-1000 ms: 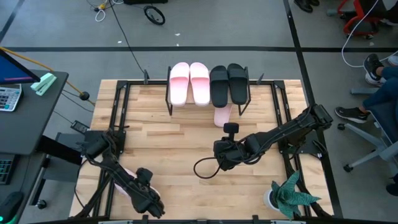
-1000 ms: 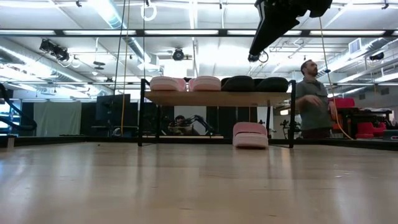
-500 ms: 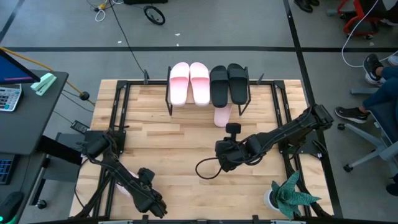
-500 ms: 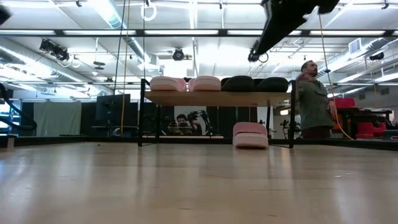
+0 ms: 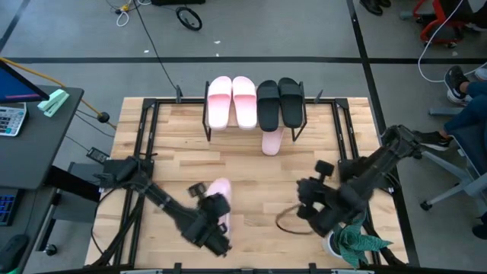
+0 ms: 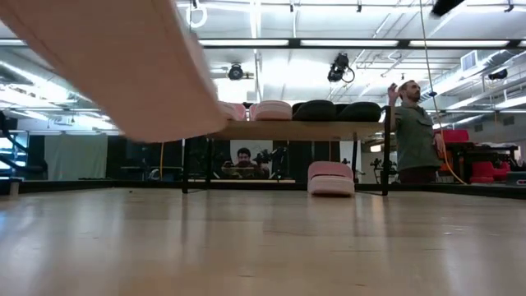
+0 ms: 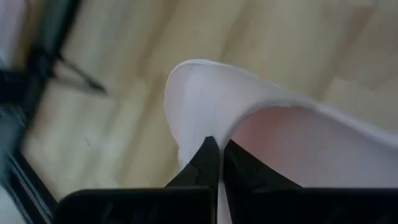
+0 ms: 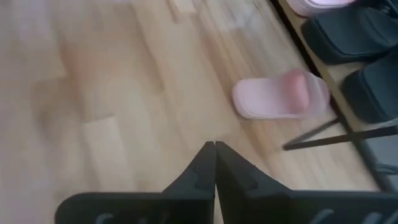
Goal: Pick and place slides into the shelf
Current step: Put the pink slide under the shelf
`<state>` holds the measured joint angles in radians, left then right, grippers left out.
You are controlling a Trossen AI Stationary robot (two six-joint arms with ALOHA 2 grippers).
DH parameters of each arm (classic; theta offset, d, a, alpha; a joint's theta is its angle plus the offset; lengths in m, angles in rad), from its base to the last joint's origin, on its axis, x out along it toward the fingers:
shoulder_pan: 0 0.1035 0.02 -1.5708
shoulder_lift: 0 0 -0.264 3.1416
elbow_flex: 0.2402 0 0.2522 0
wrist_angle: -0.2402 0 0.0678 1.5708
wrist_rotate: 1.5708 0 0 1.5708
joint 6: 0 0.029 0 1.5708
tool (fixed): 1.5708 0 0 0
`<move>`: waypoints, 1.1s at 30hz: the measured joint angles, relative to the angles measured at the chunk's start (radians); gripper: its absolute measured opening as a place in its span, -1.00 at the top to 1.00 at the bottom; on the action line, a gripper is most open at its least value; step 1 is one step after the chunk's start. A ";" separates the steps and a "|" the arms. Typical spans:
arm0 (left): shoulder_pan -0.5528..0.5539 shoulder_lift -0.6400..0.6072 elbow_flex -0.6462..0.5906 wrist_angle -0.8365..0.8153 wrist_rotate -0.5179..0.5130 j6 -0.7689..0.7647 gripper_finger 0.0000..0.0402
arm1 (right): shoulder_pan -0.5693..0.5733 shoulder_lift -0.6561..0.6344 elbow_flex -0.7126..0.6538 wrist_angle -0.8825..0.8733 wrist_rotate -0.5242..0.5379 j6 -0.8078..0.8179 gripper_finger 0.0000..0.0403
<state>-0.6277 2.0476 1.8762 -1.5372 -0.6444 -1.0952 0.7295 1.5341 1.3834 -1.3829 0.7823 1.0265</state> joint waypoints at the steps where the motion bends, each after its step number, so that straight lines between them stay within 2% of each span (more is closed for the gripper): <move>1: 0.025 0.000 -0.005 0.022 -0.026 0.067 0.95 | 0.030 -0.004 0.000 0.000 0.009 0.030 0.95; 4: 0.106 0.005 -0.022 0.091 -0.092 0.248 0.95 | 0.111 -0.001 0.000 0.000 0.065 0.132 0.95; 8: 0.224 0.009 -0.074 0.199 -0.151 0.415 0.95 | 0.183 0.028 0.000 0.000 0.143 0.247 0.95; 12: 0.347 0.009 -0.159 0.366 -0.153 0.580 0.95 | 0.207 0.067 0.000 0.002 0.169 0.317 0.95; 18: 0.478 0.010 -0.332 0.727 -0.124 0.847 0.95 | 0.200 0.097 0.000 0.005 0.169 0.344 0.95; 21: 0.522 0.010 -0.388 0.858 -0.116 0.916 0.95 | 0.200 0.097 0.000 0.018 0.169 0.345 0.95; 25: 0.573 0.009 -0.413 0.924 -0.113 1.002 0.94 | 0.200 0.097 0.000 0.021 0.169 0.345 0.95; 33: 0.645 0.009 -0.413 1.003 -0.114 1.004 0.56 | 0.176 0.097 0.000 0.027 0.170 0.344 0.95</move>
<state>0.0168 2.0569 1.4633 -0.5337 -0.7582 -0.0912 0.9055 1.6306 1.3834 -1.3561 0.9520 1.3708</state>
